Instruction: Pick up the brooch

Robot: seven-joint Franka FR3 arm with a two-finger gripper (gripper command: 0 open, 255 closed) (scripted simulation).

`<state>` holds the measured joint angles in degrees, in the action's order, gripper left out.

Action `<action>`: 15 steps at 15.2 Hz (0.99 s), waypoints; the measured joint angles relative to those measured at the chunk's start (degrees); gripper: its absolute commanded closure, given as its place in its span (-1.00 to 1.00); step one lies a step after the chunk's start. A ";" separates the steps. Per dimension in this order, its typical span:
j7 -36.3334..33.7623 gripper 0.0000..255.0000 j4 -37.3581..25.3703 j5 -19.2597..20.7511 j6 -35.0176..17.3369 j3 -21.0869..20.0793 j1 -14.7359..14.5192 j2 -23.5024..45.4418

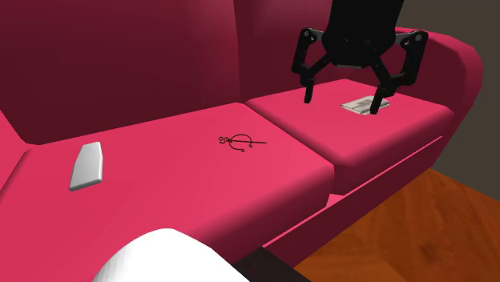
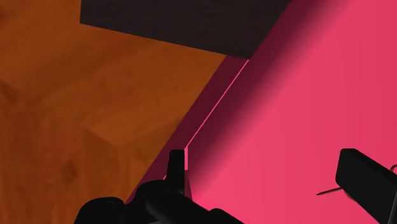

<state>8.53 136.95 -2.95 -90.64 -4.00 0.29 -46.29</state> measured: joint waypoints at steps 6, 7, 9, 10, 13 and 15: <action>-10.68 -1.00 4.80 -4.62 -4.13 -6.01 0.29 -2.59; -13.47 -1.00 5.72 -5.88 -5.20 -7.71 0.30 -2.96; -19.31 -1.00 7.29 -8.55 -7.96 -11.52 0.31 -2.92; -22.00 -1.00 8.55 -9.77 -9.42 -13.19 0.34 -3.29; -30.53 -1.00 9.20 -13.23 -13.76 -19.07 0.94 -1.48; -36.07 -1.00 10.10 -15.37 -17.12 -23.06 1.44 -0.34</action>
<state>-27.54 147.05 -18.32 -107.77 -27.06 1.73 -46.63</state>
